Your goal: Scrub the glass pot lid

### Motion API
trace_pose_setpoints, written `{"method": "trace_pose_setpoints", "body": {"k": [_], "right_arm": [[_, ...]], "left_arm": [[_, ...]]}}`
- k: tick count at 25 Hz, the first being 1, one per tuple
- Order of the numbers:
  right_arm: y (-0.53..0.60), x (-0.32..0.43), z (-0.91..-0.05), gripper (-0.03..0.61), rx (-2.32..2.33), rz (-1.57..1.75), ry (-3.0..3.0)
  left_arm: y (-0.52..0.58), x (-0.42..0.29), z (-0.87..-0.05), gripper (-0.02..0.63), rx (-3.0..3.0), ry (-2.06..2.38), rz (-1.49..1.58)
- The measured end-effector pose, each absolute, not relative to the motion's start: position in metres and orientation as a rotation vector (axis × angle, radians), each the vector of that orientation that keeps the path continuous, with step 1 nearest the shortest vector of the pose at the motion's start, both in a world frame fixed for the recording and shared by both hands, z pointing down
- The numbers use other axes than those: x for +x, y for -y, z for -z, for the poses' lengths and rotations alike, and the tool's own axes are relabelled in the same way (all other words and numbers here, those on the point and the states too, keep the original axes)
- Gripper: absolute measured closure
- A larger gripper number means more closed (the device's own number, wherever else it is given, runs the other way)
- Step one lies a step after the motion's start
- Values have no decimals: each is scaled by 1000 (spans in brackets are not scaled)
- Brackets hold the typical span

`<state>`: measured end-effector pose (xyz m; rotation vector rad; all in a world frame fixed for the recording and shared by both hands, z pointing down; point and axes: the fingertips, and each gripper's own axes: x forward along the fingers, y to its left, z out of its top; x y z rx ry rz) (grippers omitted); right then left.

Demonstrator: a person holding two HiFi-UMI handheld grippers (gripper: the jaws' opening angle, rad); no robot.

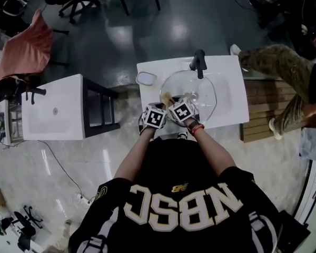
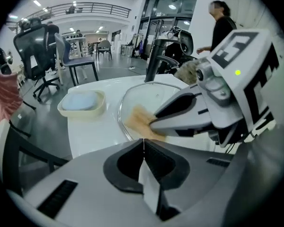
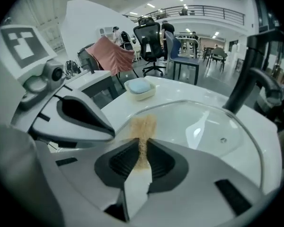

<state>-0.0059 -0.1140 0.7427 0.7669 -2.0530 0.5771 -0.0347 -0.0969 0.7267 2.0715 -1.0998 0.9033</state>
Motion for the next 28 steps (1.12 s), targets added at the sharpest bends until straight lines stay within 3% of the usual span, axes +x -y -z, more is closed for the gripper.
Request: {"method": "trace_pose_setpoints", "body": {"k": [28], "right_arm": [[226, 89, -736, 500, 1225, -360, 1929]], "left_arm": [[101, -32, -725, 595, 2097, 1115, -881]]}}
